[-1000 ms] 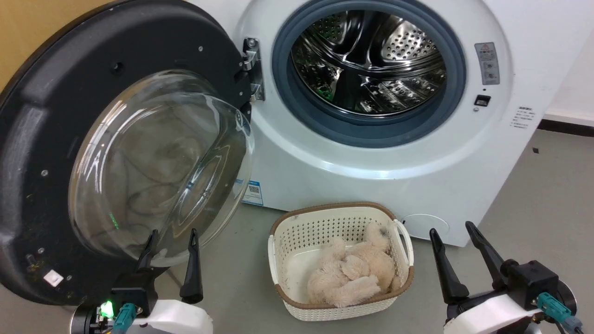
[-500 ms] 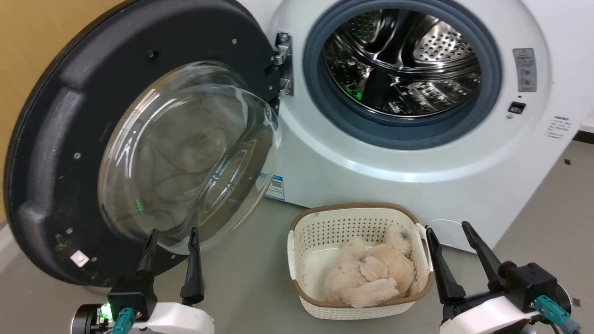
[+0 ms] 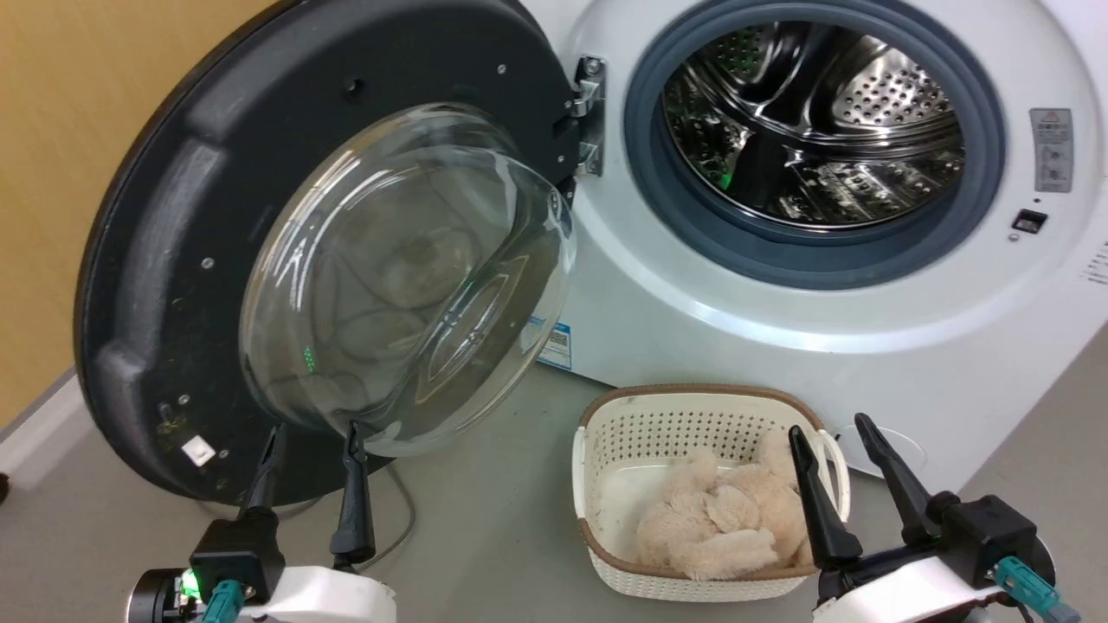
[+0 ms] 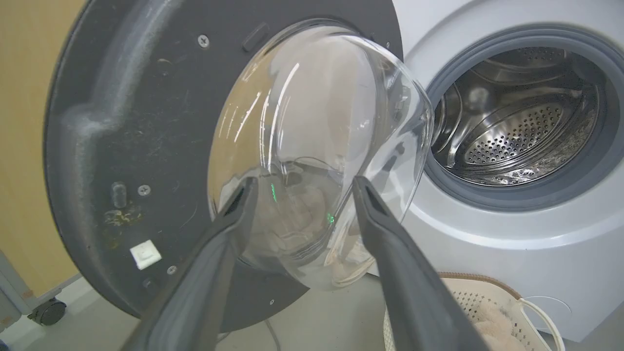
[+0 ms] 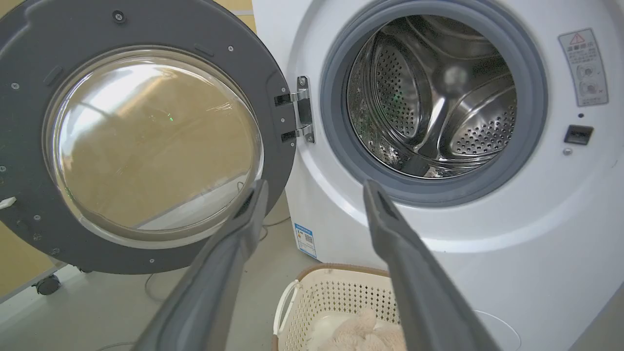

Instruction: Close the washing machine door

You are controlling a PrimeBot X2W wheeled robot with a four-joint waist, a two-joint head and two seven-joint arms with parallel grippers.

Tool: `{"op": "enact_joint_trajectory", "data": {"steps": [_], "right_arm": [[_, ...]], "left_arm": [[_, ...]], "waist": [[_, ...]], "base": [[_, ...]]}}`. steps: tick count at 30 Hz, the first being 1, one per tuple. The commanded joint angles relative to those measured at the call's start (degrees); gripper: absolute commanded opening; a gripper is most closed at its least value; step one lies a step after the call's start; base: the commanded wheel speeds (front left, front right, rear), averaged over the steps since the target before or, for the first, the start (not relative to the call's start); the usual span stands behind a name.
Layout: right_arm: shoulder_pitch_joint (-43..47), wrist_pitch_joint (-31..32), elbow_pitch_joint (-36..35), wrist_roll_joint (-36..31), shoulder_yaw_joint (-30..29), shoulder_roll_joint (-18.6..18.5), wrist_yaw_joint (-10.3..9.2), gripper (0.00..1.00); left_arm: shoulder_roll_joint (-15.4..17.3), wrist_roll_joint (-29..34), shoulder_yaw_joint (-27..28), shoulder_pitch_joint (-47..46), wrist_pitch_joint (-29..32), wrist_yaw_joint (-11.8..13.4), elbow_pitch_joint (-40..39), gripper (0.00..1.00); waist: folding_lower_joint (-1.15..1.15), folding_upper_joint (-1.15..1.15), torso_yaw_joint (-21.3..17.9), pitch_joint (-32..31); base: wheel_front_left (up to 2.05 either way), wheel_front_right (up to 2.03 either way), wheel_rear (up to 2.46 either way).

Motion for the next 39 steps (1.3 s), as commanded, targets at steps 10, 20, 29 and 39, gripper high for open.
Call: {"op": "enact_joint_trajectory", "data": {"steps": [10,20,29,39], "right_arm": [[-1.7,-1.7,0.7,1.6,1.3,0.1,0.03,1.0],[-2.3,-2.9,1.3,2.7,2.2,0.1,0.03,1.0],[-2.4,-3.9,1.8,3.8,3.1,0.1,0.03,1.0],[-2.8,-4.8,1.9,4.2,3.5,0.1,0.03,1.0]], "left_arm": [[0.0,-1.2,0.6,1.5,-1.7,1.1,-1.1,1.0],[0.0,-2.3,0.3,2.1,-2.9,1.8,-0.5,1.0],[0.0,-3.0,0.6,2.7,-3.9,2.6,-1.0,1.0],[0.0,-4.9,3.3,2.9,-4.8,2.6,-2.9,1.0]], "waist": [[0.0,0.0,2.9,0.7],[0.0,0.0,5.4,1.1],[0.0,0.0,7.5,0.8],[0.0,0.0,9.3,1.6]], "base": [[0.0,0.0,0.0],[0.0,0.0,0.0],[0.0,0.0,0.0],[0.0,0.0,0.0]]}}
